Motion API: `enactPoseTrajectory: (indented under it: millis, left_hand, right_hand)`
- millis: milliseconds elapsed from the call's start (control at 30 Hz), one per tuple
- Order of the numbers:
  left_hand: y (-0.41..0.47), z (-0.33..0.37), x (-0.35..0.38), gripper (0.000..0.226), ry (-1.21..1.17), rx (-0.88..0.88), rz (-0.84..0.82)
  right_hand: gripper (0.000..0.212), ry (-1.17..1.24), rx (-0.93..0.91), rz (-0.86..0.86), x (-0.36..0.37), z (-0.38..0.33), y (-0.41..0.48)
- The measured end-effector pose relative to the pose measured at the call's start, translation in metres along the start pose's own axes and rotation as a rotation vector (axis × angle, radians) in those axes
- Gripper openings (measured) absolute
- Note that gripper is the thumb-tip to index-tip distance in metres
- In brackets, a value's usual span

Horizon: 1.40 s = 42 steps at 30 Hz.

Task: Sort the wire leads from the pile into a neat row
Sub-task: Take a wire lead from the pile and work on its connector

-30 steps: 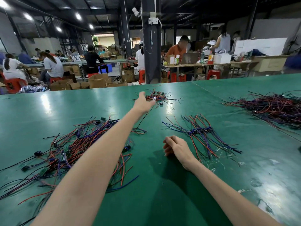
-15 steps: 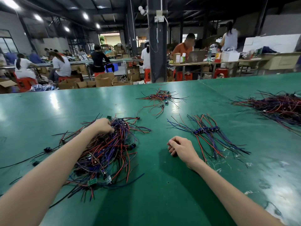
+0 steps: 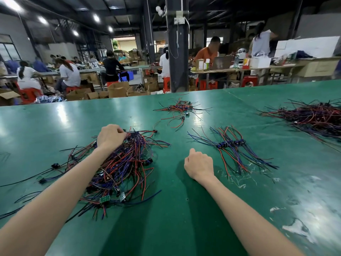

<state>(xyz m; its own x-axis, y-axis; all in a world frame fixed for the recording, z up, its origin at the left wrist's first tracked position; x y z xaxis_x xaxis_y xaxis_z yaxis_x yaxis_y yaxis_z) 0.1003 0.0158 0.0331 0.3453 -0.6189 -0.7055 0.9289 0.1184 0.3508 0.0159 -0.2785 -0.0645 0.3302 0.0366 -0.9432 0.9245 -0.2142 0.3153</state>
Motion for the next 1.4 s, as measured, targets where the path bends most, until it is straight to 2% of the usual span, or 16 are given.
enactPoseTrajectory:
  millis: [167, 300, 433, 533, 600, 833, 967, 1033, 1167, 1233, 1300, 1400]
  left_hand:
    - [0.002, 0.012, 0.006, 0.011, 0.03, -0.052, -0.183]
    - [-0.003, 0.014, -0.001, 0.018, 0.043, -0.097, -0.205]
    - [0.002, 0.017, -0.028, 0.018, -0.065, -0.098, -0.052]
    - [-0.001, 0.038, -0.06, 0.018, -0.114, 0.034, 0.184]
    - [-0.004, 0.05, -0.074, 0.017, -0.109, 0.102, 0.272]
    - [0.002, 0.06, -0.077, 0.016, -0.18, 0.052, 0.19]
    - [-0.001, 0.063, -0.08, 0.012, -0.333, 0.028, 0.21]
    - [-0.007, 0.067, -0.078, 0.007, -0.493, 0.024, 0.216]
    - [-0.03, 0.08, -0.042, 0.013, -1.061, -0.091, -0.012]
    - [-0.051, 0.084, -0.014, 0.016, -1.22, -0.185, -0.143]
    - [-0.078, 0.084, 0.02, 0.022, -1.346, -0.324, -0.276]
    - [-0.12, 0.088, 0.071, 0.028, -1.554, -0.561, -0.479]
  right_hand:
    - [0.014, 0.026, 0.048, 0.015, -0.003, 0.005, -0.002]
    - [0.015, 0.037, 0.078, 0.022, -0.005, 0.009, -0.003]
    - [0.015, 0.026, 0.062, 0.018, -0.006, 0.008, -0.003]
    - [0.015, 0.019, 0.042, 0.006, -0.006, 0.005, -0.003]
    - [0.015, 0.023, 0.027, -0.005, -0.006, 0.005, -0.004]
    - [0.016, 0.108, 0.045, -0.014, -0.005, 0.012, -0.004]
    - [0.018, 0.171, 0.061, -0.033, -0.003, 0.017, -0.004]
    - [0.018, 0.199, 0.067, -0.039, -0.003, 0.019, -0.004]
    - [0.017, 0.264, 0.067, -0.061, -0.001, 0.02, -0.005]
    - [0.018, 0.342, 0.065, -0.085, 0.001, 0.021, -0.005]
    - [0.019, 0.54, 0.072, -0.092, 0.001, 0.025, -0.004]
    - [0.01, 0.985, 0.079, -0.081, -0.001, 0.032, -0.003]
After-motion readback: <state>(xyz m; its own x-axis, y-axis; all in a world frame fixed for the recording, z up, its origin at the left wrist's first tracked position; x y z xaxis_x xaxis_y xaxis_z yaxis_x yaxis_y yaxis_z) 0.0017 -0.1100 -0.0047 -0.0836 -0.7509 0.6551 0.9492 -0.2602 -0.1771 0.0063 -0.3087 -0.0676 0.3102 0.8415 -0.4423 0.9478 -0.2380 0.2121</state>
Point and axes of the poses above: each hand's wrist, its own y-axis towards the middle knuckle, its own x-axis out of the palm, z = x × y, the point moved 10 cm from there along y, towards the middle knuckle, and after that the axes turned 10 degrees about -y, right-handed, at the moved point
